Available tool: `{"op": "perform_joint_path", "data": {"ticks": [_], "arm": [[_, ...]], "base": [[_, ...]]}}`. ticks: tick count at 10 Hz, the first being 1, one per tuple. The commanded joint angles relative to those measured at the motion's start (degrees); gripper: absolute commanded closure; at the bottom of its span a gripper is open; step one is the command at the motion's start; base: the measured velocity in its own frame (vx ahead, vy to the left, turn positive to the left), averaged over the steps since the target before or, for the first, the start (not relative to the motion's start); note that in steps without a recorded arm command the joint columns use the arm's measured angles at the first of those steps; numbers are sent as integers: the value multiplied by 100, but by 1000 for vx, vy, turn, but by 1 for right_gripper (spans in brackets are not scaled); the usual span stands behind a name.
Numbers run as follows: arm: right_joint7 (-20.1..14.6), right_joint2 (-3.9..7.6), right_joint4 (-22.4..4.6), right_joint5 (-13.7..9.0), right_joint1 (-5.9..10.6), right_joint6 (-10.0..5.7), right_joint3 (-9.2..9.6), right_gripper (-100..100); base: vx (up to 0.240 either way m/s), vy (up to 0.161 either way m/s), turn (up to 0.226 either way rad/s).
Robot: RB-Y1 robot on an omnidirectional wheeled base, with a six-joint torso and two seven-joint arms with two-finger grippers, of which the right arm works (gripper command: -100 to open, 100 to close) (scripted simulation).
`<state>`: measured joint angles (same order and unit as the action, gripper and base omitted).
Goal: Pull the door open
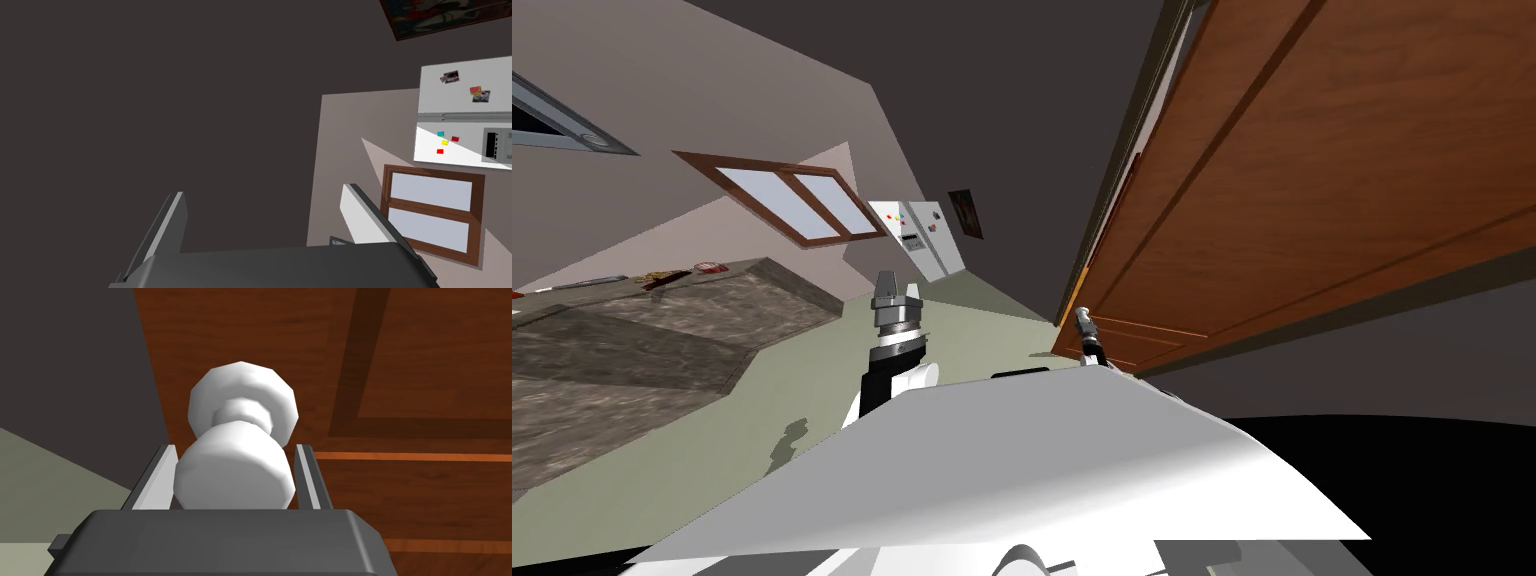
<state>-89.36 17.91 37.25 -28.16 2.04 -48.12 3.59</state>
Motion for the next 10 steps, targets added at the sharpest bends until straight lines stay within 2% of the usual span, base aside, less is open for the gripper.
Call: {"op": "perform_joint_path", "data": {"ticks": [1,7,8,9,10], "arm": [[-127,58,63,68,-65,-36,122,100],[-543,284,195,292,-233,-176,524,100],[-487,265,200,268,-209,-147,480,100],[-630,342,224,347,-287,-227,620,100],[-662,364,232,364,-304,-247,650,100]], "base": [[-259,0,117],[-230,-35,81],[-109,-11,25],[-168,-18,110],[-221,-33,80]]}}
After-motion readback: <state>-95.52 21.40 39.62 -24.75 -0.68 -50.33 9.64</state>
